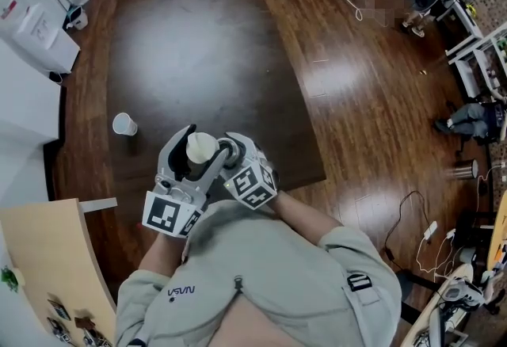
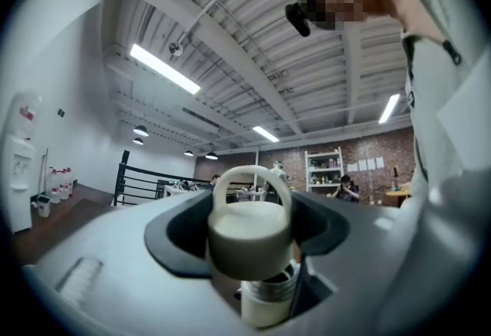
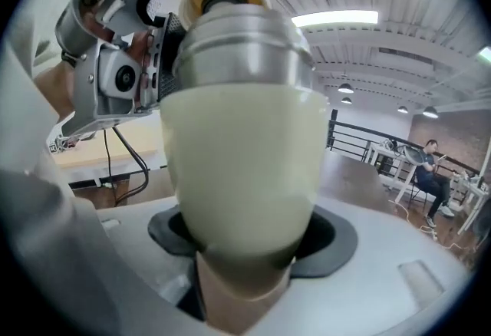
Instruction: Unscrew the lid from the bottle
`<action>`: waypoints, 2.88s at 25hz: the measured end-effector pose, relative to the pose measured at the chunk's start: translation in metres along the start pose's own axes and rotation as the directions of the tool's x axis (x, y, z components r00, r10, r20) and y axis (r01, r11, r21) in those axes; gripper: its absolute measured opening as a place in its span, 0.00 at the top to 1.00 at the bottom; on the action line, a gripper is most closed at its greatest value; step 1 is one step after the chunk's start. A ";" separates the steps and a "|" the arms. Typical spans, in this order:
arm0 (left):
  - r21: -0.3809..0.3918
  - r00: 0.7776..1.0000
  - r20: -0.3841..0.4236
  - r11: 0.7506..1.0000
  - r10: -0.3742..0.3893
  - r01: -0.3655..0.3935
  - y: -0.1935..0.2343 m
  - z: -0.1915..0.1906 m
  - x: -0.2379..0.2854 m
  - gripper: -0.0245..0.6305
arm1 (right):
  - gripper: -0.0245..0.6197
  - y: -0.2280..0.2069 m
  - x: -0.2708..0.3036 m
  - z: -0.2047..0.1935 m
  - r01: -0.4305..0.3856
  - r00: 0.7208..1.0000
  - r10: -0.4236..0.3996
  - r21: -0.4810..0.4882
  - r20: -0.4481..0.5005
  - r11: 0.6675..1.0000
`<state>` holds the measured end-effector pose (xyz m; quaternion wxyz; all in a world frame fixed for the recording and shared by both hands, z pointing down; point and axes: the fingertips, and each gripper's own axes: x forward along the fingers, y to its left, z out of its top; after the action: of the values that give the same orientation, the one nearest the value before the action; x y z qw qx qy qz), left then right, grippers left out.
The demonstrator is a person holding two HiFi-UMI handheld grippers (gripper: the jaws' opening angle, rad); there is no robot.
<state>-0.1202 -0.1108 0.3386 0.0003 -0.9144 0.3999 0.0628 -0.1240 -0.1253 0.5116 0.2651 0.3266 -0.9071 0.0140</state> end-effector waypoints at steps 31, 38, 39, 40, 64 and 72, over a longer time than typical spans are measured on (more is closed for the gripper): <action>0.045 0.831 -0.551 0.997 0.082 -0.069 0.023 -0.293 -0.010 0.50 | 0.49 -0.075 0.002 -0.119 0.022 0.996 -0.007 0.161 -0.094 0.987; 0.047 0.772 -0.631 0.997 0.073 -0.056 0.019 -0.328 -0.018 0.50 | 0.49 -0.068 0.008 -0.128 -0.014 0.995 0.030 0.164 -0.093 0.986; 0.048 0.767 -0.637 0.997 0.075 -0.057 0.019 -0.330 -0.018 0.50 | 0.49 -0.068 0.008 -0.128 -0.018 0.995 0.033 0.166 -0.091 0.986; 0.052 0.761 -0.644 0.997 0.074 -0.053 0.019 -0.330 -0.018 0.50 | 0.49 -0.068 0.007 -0.129 -0.021 0.995 0.036 0.168 -0.088 0.986; -0.040 0.722 -0.685 0.985 0.094 -0.166 0.037 -0.292 -0.037 0.39 | 0.39 -0.054 -0.020 -0.117 -0.190 0.980 0.195 0.122 -0.030 0.974; -0.141 0.794 -0.543 0.903 0.272 -0.406 0.033 -0.234 -0.071 0.49 | 0.39 -0.078 -0.071 -0.134 -0.113 0.993 0.117 0.202 -0.012 0.973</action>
<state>-0.1651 -0.0931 0.5805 -0.2326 -0.8028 0.5328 -0.1328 0.0319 -0.1182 0.5800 0.2403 0.2984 -0.9153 0.1246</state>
